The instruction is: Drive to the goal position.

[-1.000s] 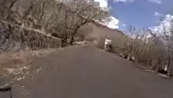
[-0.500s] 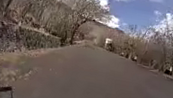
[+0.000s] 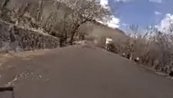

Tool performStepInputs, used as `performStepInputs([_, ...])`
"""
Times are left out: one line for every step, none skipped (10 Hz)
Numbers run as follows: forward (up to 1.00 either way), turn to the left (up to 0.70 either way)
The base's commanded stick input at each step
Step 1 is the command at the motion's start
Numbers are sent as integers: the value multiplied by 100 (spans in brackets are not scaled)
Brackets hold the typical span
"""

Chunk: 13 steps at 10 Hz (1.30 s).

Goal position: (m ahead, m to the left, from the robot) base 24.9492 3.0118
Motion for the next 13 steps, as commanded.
performStepInputs([70,0])
performStepInputs([70,0])
performStepInputs([70,0])
performStepInputs([70,0])
performStepInputs([70,0])
performStepInputs([70,2])
performStepInputs([70,2])
performStepInputs([70,2])
performStepInputs([70,2])
performStepInputs([70,2])
performStepInputs([70,3])
performStepInputs([70,2])
performStepInputs([70,2])
